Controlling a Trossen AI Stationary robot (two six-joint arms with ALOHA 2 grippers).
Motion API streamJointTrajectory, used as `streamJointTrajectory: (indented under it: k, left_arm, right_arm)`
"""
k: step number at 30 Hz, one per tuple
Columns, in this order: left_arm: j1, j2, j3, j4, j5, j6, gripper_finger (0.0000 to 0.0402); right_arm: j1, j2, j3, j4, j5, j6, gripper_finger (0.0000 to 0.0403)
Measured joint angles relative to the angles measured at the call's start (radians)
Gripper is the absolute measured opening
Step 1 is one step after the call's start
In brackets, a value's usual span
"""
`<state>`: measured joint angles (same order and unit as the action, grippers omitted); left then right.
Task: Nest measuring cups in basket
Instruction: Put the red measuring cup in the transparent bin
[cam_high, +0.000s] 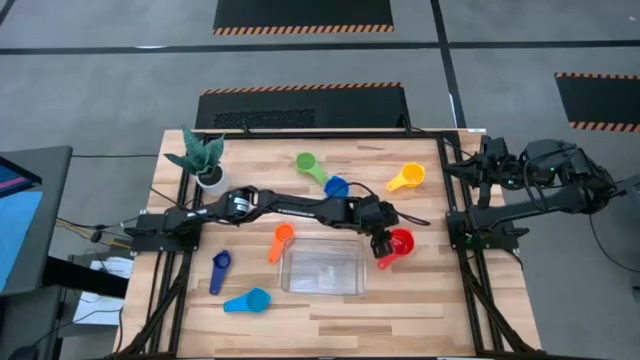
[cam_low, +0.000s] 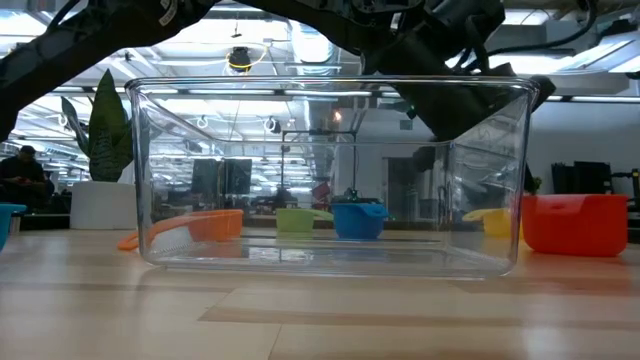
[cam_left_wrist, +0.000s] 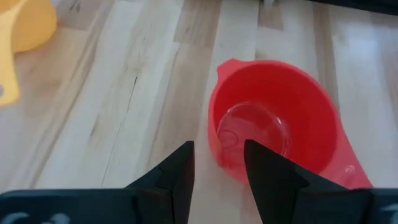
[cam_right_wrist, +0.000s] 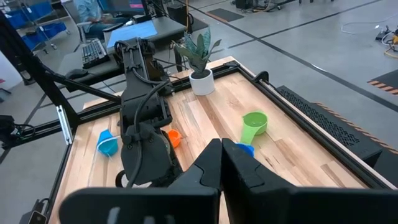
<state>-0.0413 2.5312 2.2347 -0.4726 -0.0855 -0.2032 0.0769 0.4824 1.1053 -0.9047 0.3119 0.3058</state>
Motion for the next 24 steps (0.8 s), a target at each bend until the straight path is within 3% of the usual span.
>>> streamJointTrajectory:
  k: [17,20,24]
  left_arm:
    - [-0.007,0.037,0.01,-0.01,0.013,-0.067,0.0123]
    - [-0.007,0.037,0.01,-0.008,0.014,-0.063,0.0092]
    - [-0.001,0.037,0.01,0.005,0.017,-0.043,0.0017]
  right_arm:
    - [0.0,0.0,0.0,-0.004,0.0,-0.001,0.0026]
    - [0.0,0.0,0.0,-0.004,0.0,-0.001,0.0026]
    - [0.0,0.0,0.0,-0.004,0.0,-0.001,0.0026]
